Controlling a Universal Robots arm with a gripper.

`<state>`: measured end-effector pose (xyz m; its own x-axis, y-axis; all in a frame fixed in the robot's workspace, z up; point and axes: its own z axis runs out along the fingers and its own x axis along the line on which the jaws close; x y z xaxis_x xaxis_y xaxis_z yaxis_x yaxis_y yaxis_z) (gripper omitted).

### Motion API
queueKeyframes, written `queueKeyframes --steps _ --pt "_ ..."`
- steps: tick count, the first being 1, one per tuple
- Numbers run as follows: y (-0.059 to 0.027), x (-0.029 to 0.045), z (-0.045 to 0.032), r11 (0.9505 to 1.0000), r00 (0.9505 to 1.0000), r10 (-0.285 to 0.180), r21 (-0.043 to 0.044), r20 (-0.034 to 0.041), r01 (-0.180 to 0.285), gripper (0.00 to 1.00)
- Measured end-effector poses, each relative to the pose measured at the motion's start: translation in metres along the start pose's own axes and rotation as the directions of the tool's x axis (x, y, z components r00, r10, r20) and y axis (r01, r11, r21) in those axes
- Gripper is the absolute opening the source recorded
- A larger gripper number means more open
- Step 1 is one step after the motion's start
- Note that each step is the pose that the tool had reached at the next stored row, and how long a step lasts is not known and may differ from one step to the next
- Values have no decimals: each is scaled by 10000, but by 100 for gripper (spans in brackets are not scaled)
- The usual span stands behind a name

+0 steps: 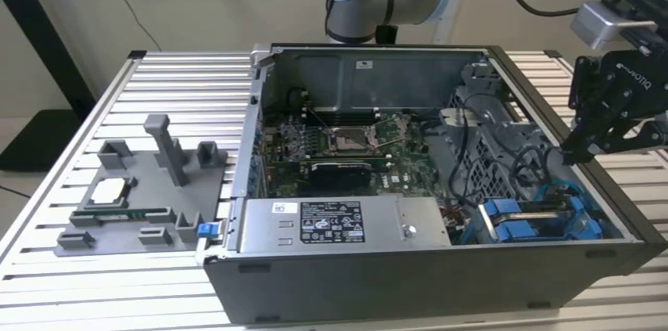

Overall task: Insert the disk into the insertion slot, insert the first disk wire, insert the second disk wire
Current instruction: 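Insert the second disk wire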

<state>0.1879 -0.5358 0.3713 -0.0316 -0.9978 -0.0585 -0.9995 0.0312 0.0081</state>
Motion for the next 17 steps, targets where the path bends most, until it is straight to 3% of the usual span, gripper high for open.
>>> queueKeyframes --steps 1,2,4,7,9,14,17 --pt "0 0 5 10000 10000 34 1 45 -34 100" --pt "1 1 11 10000 9999 75 1 105 -75 0" --pt "3 7 17 9999 9997 130 0 200 -130 0" --pt "9 30 15 9999 9995 165 -2 284 -165 0" --pt "16 35 -34 9999 9993 171 -4 339 -171 0" --pt "101 29 -230 9998 9991 176 -6 394 -176 0" --pt "226 33 -250 9998 9991 175 -5 397 -175 0"
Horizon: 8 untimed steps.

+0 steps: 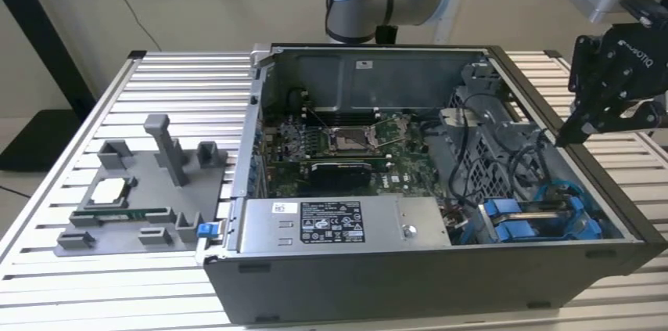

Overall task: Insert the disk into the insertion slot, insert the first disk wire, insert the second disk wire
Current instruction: 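Insert the second disk wire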

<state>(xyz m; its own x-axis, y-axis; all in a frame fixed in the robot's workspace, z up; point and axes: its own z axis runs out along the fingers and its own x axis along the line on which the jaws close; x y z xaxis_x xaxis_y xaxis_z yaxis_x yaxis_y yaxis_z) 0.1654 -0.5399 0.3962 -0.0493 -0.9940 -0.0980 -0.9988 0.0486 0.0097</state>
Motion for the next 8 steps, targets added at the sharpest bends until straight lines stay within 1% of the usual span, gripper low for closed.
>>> queueKeyframes --steps 3,5,8 --pt "136 11 -1 10000 10000 2 2 1 -2 0" --pt "223 39 -4 10000 10000 -1 15 -1 1 0" --pt "299 103 -7 10000 10000 0 18 1 0 0"
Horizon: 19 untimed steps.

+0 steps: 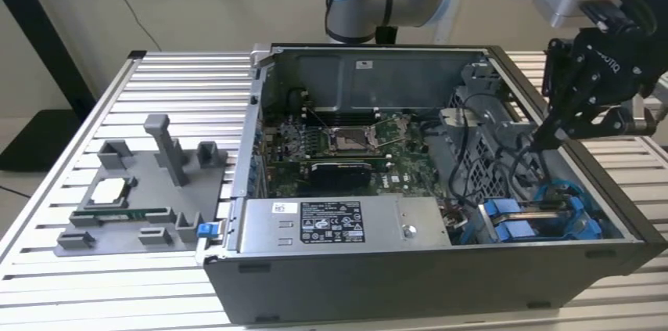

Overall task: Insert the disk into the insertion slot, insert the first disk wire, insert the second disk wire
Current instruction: 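Insert the second disk wire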

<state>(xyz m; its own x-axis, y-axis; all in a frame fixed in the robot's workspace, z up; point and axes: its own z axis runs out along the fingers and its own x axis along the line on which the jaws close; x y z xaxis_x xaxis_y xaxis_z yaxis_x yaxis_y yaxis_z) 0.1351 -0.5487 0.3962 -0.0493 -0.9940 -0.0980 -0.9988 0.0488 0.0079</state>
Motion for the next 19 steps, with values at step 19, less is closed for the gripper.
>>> queueKeyframes --steps 19 --pt "82 130 38 9989 9999 -47 469 -124 53 0"
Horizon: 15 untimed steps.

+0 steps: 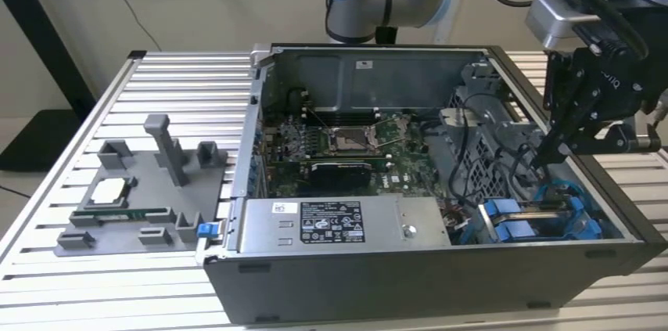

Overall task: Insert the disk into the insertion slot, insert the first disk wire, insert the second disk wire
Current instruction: 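Insert the second disk wire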

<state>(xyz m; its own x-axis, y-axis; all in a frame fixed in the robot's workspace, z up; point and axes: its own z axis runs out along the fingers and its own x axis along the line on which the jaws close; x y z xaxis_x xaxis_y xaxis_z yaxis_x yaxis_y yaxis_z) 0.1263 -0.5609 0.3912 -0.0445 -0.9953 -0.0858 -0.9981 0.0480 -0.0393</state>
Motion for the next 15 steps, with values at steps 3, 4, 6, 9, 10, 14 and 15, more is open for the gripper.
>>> queueKeyframes --steps 3,4,6,9,10,14,15 --pt "0 0 -1 10000 10000 0 1 -5 0 0" --pt "1 -1 1 10000 10000 -1 7 -5 1 0" --pt "7 1 8 10000 10000 -3 63 -9 3 0" --pt "38 11 25 9996 10000 -25 291 -1 25 0" --pt "52 16 30 9993 10000 -32 376 1 32 0" --pt "109 38 51 9980 10000 -54 636 8 53 0" --pt "120 42 56 9977 10000 -57 675 8 56 0"
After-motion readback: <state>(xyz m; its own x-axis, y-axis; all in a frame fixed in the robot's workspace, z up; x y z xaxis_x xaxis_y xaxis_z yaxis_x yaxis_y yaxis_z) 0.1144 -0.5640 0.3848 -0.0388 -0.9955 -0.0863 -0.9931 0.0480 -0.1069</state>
